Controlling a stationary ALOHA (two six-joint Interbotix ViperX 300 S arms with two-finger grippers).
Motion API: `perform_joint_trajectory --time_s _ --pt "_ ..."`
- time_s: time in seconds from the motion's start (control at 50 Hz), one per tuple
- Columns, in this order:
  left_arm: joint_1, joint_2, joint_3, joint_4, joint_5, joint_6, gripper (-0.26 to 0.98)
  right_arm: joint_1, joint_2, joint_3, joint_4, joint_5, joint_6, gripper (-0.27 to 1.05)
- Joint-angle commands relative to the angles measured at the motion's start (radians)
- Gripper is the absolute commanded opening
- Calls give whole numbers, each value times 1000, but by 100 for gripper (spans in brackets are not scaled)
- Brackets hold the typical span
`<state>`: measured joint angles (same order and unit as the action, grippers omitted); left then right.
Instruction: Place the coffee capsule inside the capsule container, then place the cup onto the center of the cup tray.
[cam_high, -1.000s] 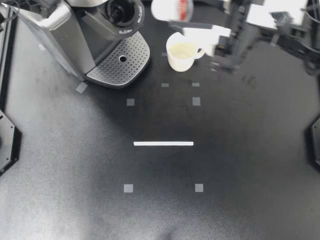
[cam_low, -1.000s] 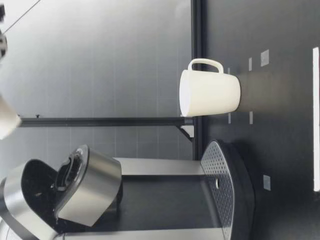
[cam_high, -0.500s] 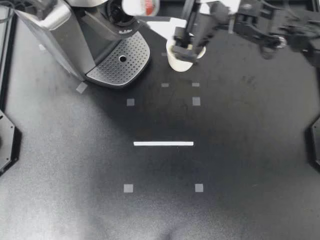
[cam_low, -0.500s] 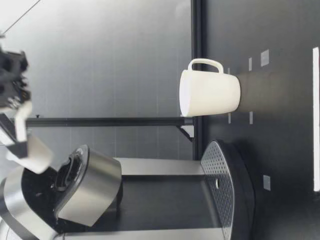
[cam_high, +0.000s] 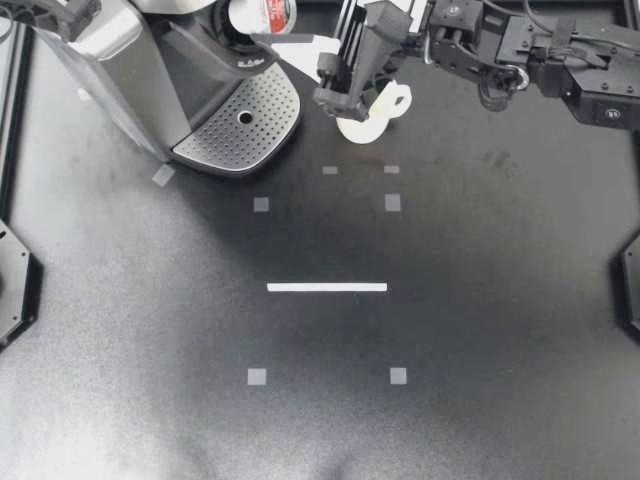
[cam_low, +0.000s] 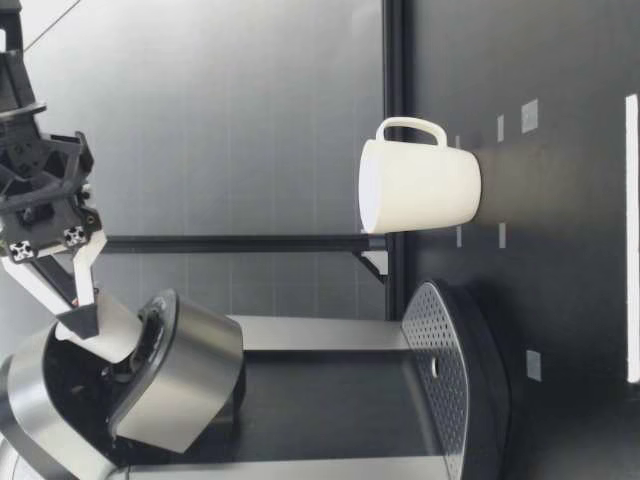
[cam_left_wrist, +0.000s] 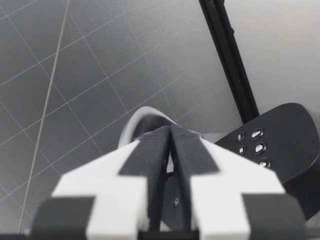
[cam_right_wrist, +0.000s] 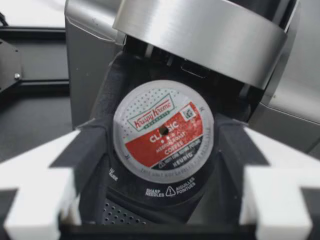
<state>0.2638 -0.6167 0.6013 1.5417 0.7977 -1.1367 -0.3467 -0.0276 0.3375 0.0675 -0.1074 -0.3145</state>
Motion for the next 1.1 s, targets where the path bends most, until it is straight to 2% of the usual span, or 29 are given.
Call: perform_joint_trajectory --time_s 0.0,0.54,0.64,0.84,1.08 --pt "3 -8 -11 6 -2 -3 16 -6 -9 -29 -2 -3 2 47" --pt "3 -8 -11 6 0 -3 16 -6 18 -46 -2 0 3 49" --pt "3 -8 -11 6 0 -3 16 -6 29 -60 -2 9 6 55" --pt "2 -8 -9 6 2 -3 16 6 52 -86 -6 31 -3 77" --pt "3 -8 -6 6 5 -5 16 17 38 -87 -23 29 11 79"
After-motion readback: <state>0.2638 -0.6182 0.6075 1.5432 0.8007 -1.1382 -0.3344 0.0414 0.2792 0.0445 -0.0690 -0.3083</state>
